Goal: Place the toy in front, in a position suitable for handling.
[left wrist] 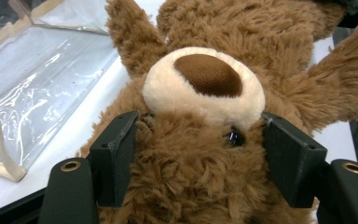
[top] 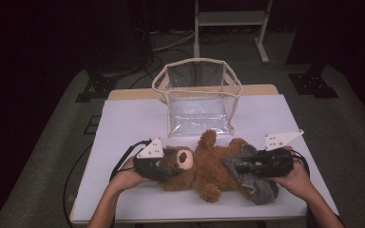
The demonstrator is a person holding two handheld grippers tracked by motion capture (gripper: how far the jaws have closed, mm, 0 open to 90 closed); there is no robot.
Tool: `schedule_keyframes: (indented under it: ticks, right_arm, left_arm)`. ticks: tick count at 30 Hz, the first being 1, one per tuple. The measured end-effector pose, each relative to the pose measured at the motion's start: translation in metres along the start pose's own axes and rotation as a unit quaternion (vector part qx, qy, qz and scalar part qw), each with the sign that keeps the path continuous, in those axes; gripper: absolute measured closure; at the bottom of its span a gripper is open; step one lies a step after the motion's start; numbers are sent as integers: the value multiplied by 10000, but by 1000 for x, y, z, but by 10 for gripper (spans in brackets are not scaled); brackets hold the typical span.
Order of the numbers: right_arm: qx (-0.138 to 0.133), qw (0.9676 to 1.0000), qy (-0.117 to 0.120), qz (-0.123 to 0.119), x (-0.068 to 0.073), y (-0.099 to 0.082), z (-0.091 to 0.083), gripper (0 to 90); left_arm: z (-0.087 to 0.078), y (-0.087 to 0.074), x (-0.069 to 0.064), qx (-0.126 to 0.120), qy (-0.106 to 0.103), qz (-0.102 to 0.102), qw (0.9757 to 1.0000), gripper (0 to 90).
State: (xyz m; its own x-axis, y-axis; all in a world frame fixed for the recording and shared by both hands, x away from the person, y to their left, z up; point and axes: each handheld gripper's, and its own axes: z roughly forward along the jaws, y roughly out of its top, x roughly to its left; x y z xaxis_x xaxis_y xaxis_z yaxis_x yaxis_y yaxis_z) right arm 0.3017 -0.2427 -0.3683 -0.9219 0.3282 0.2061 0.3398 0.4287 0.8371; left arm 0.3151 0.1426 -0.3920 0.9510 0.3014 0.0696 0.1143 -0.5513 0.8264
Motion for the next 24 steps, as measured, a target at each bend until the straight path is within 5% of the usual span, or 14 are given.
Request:
schedule_keyframes:
  ticks: [11, 24]
  right_arm:
    - [70, 10000, -38, 19, -30, 36, 33, 681]
    - [94, 9998, 152, -17, -17, 25, 43, 678]
  left_arm:
    - [-3, 0, -5, 71, -105, 217, 9997, 314]
    - [-4, 12, -11, -323, -439, 217, 9983, 262]
